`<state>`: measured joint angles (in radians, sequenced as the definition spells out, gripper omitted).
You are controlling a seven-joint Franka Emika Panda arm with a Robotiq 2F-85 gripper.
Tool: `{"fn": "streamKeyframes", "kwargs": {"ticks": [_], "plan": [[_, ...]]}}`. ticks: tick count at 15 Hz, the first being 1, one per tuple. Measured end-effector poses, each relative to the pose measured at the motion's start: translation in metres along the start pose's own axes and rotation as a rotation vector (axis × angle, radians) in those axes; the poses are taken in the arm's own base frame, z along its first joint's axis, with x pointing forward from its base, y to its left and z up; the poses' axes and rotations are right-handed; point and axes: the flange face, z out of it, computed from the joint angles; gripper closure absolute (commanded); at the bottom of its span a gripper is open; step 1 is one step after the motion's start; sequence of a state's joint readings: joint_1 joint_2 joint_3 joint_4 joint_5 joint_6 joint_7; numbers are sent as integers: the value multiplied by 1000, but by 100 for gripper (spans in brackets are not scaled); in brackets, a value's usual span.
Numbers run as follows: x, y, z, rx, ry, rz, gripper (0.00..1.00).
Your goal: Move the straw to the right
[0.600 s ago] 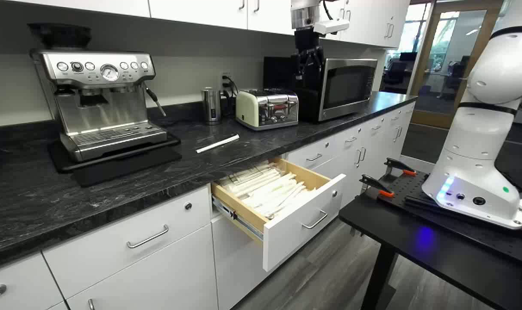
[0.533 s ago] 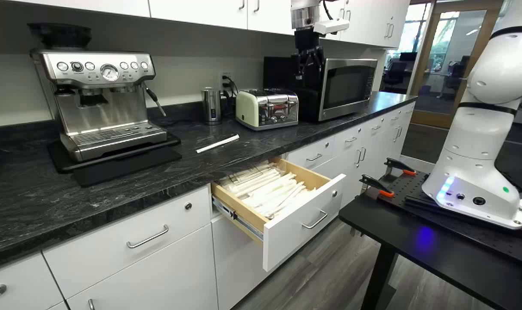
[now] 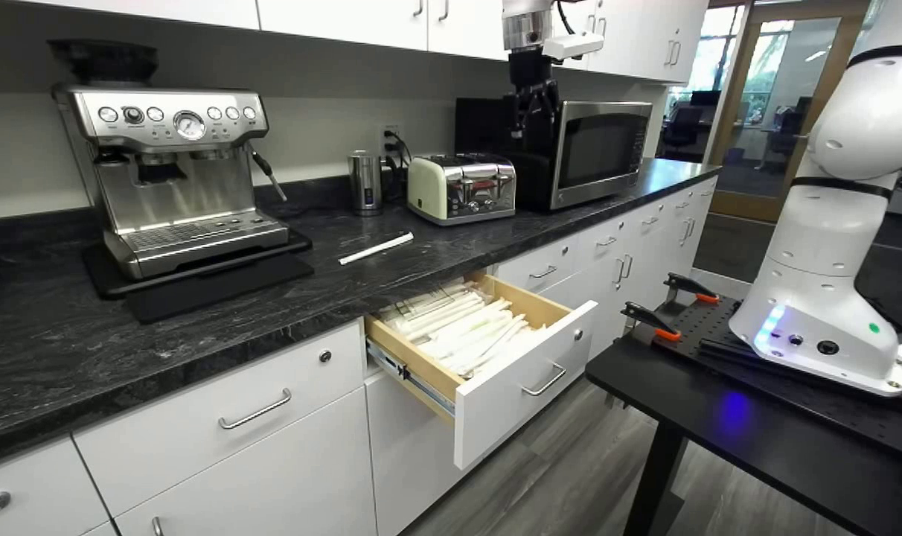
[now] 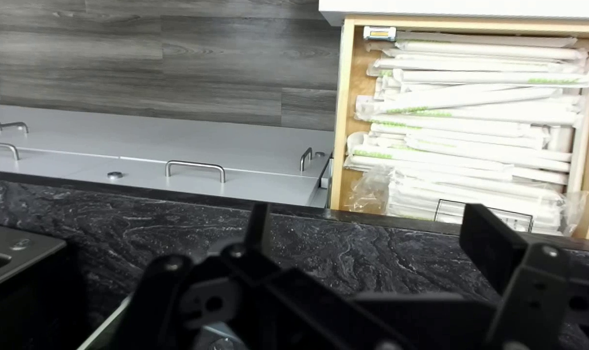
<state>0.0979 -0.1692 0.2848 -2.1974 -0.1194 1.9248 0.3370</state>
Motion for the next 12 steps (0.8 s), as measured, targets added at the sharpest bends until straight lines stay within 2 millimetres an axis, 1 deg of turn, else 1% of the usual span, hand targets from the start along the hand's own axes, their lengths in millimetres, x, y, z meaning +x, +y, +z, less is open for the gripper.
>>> {"fn": "streamKeyframes", "kwargs": {"ticks": [1,2,4,6,7,9,10,12], "plan": [[-1,-5,-2,-34,22,-32,0],[-3,-15,-6,-66,45,-71,0],[-9,-43,-16,-122,90,-162,0],[-12,-73,-27,-155,129,-271,0],[-9,-85,-31,-161,144,-328,0],[2,-105,-36,-157,170,-443,0],[6,-109,-34,-152,168,-451,0],[6,-109,-31,-152,161,-452,0]]}}
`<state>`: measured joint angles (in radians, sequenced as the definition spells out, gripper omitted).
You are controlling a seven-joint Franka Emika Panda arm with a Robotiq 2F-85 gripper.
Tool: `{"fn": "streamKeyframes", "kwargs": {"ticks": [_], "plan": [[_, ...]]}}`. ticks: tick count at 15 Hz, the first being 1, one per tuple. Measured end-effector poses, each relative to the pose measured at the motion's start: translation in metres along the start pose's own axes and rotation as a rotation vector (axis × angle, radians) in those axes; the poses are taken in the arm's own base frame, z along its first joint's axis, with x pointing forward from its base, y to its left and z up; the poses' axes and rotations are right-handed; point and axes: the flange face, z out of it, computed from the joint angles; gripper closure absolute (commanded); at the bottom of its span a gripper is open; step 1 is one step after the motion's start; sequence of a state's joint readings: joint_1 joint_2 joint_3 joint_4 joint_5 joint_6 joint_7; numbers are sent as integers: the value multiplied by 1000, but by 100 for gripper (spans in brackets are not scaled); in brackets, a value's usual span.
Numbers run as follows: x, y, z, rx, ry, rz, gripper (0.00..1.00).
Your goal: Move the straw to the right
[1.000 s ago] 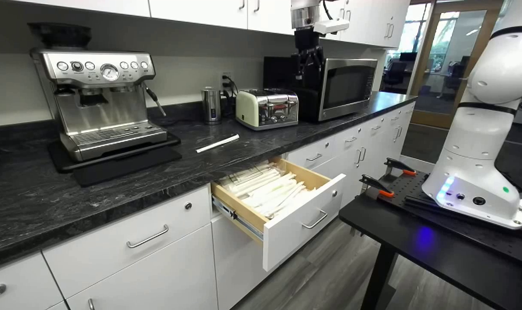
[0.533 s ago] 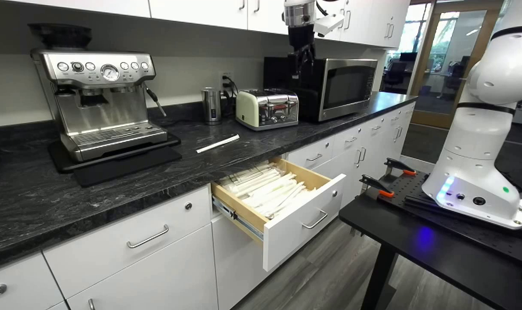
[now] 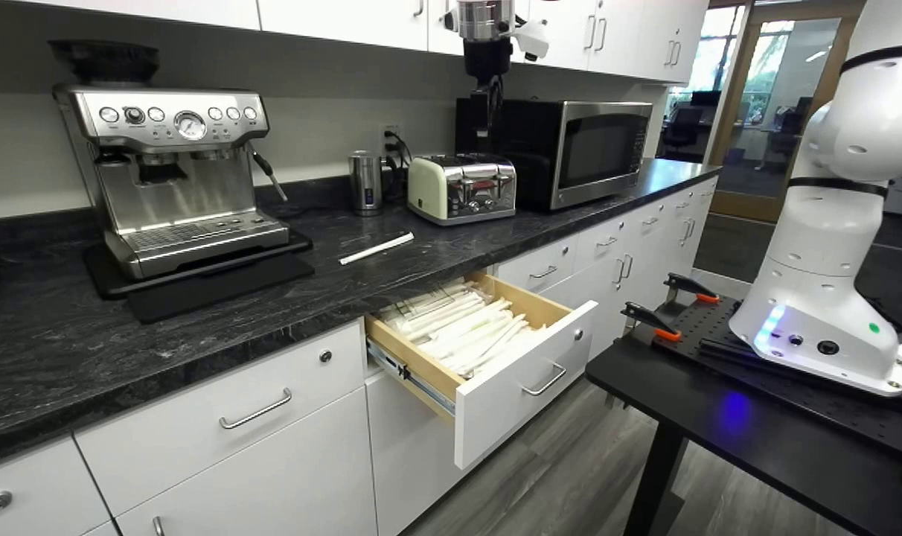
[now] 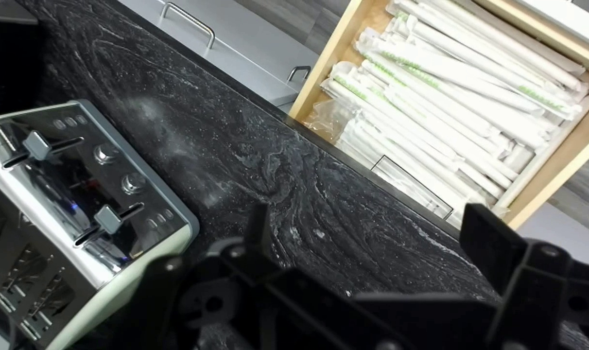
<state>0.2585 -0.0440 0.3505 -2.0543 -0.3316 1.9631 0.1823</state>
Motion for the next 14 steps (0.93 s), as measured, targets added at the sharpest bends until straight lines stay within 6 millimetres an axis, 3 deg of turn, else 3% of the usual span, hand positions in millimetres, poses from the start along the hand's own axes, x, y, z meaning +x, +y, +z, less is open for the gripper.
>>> {"fn": "streamKeyframes", "kwargs": {"ticks": [3,5,14], "plan": [[0,1,-1,-1,1,3,0],[5,-1,0,11,26,-86,0],[63,35,24,93,82,-560,0]]}}
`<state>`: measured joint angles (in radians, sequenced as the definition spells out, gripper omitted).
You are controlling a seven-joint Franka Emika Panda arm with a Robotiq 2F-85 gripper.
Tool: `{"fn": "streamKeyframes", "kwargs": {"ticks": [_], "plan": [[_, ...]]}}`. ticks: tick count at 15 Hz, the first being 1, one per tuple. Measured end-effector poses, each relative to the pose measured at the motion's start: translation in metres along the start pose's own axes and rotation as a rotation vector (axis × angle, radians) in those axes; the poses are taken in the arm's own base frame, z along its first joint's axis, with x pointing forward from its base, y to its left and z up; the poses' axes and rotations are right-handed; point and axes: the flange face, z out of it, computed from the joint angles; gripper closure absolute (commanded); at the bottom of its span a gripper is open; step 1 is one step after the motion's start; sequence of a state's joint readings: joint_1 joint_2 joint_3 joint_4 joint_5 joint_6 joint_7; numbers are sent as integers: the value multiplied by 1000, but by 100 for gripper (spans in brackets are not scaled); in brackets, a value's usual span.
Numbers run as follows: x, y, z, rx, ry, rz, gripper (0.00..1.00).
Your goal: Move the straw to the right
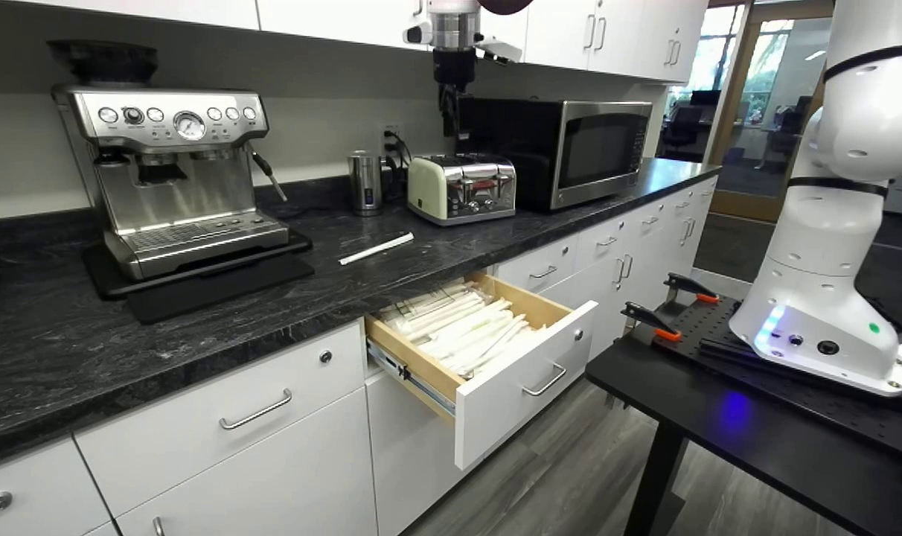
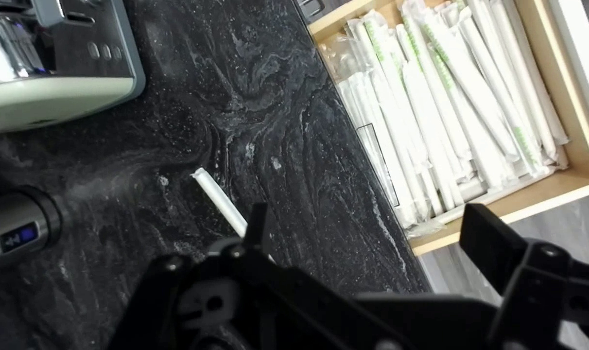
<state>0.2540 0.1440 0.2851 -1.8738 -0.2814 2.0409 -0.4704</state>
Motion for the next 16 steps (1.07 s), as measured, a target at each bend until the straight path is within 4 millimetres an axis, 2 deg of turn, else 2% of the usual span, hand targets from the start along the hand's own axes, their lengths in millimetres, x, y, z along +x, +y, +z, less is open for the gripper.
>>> {"fn": "streamKeyframes", "kwargs": {"ticks": [4,16], "plan": [[7,-3,0,8,-6,-28,0],[7,-3,0,8,-6,-28,0]]}}
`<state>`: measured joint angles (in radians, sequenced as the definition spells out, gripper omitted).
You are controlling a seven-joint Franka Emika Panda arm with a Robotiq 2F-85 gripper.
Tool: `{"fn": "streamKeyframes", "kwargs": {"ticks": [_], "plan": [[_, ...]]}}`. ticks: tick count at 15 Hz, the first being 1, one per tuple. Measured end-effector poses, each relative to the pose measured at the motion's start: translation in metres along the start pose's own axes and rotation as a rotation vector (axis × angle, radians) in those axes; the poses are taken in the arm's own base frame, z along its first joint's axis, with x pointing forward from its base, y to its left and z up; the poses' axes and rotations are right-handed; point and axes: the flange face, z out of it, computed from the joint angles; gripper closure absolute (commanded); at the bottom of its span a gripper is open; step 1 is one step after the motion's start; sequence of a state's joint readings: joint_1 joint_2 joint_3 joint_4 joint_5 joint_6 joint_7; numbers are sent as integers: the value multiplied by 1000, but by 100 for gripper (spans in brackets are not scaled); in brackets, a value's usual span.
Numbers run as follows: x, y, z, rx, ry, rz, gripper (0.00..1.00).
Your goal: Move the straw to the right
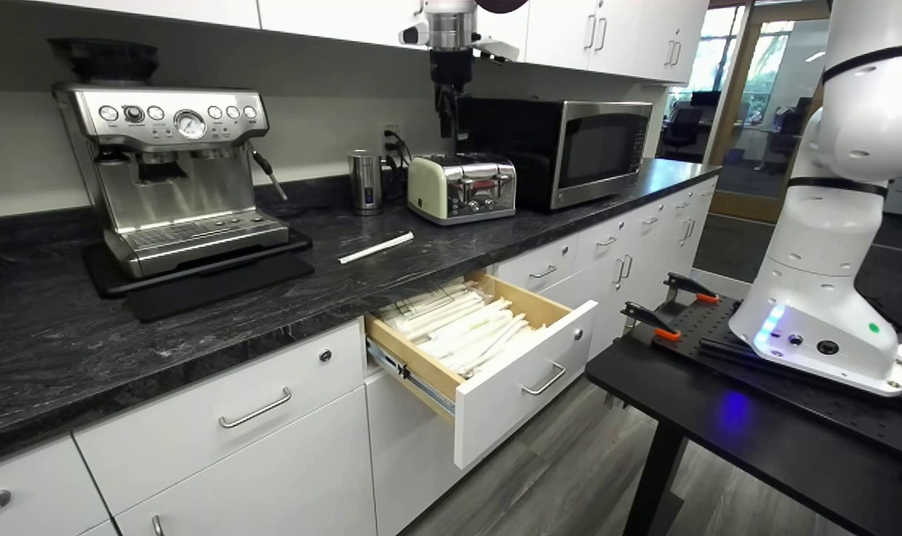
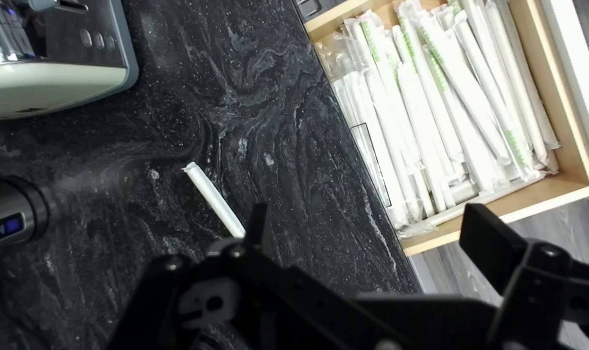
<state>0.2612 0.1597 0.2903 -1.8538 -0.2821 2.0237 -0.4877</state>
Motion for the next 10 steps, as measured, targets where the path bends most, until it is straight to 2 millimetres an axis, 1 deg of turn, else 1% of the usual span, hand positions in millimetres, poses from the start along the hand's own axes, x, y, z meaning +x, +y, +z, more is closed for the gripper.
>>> {"fn": "streamKeyframes", "kwargs": {"ticks": [3,5,7,10], "plan": [[1,0,1,1,-1,-6,0],[5,2,5,0,11,-113,0],[14,12,13,1,30,-230,0],[28,38,35,5,62,-403,0]]}}
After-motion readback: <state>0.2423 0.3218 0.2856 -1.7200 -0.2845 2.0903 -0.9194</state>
